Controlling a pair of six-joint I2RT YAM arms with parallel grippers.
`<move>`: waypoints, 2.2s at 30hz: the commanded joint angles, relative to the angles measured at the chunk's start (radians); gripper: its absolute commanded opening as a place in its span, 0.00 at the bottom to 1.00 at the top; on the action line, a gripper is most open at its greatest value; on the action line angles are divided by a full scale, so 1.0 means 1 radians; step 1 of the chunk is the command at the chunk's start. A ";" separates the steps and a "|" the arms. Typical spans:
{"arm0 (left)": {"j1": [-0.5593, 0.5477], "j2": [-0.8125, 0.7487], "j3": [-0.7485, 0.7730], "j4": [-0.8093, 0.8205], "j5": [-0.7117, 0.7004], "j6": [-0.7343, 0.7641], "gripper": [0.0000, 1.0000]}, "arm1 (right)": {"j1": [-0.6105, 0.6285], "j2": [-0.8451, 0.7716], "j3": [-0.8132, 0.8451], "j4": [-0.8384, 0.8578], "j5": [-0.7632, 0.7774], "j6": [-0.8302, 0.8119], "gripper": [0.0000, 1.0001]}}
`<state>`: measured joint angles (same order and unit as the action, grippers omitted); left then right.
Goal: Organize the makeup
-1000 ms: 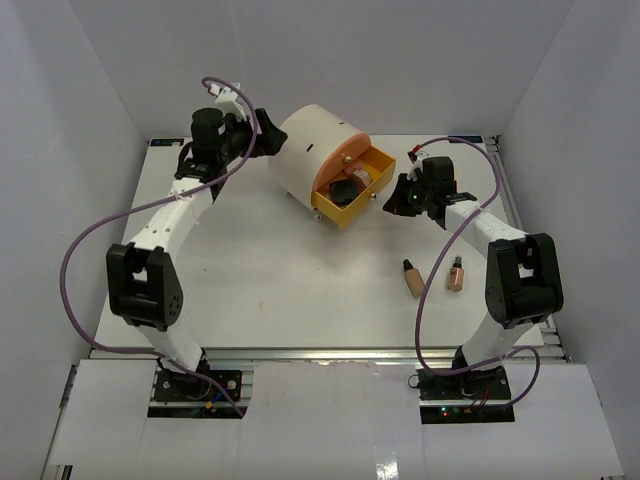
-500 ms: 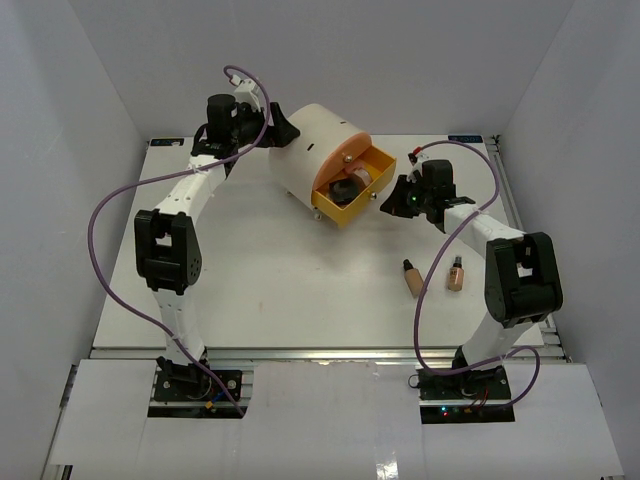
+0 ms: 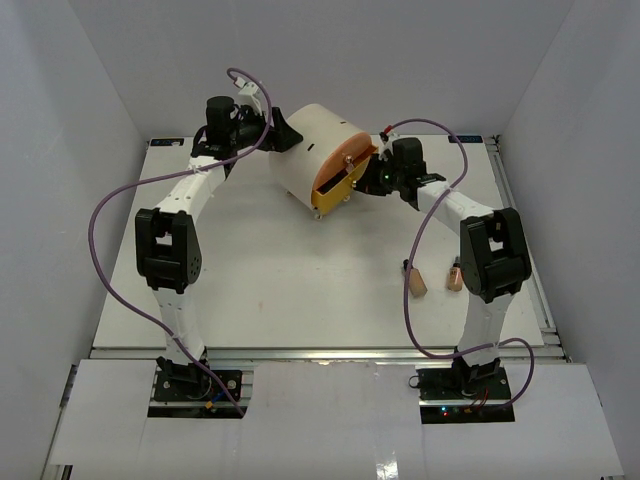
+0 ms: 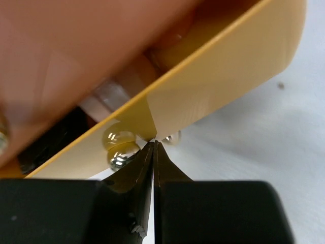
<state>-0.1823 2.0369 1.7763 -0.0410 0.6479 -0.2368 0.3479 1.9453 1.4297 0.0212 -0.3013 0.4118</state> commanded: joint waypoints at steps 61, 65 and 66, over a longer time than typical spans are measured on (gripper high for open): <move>-0.055 -0.075 -0.113 -0.036 -0.118 -0.078 0.98 | -0.184 0.087 -0.191 0.200 -0.440 -0.144 0.22; -0.054 -0.086 -0.108 -0.042 -0.146 -0.089 0.98 | -0.228 0.022 -0.252 0.152 -0.456 -0.198 0.26; -0.054 -0.091 -0.106 -0.043 -0.157 -0.093 0.98 | -0.231 0.016 -0.257 0.144 -0.457 -0.205 0.28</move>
<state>-0.2212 1.9923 1.6947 0.0214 0.5370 -0.3237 0.1493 2.0147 1.2056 0.2411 -0.7515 0.2876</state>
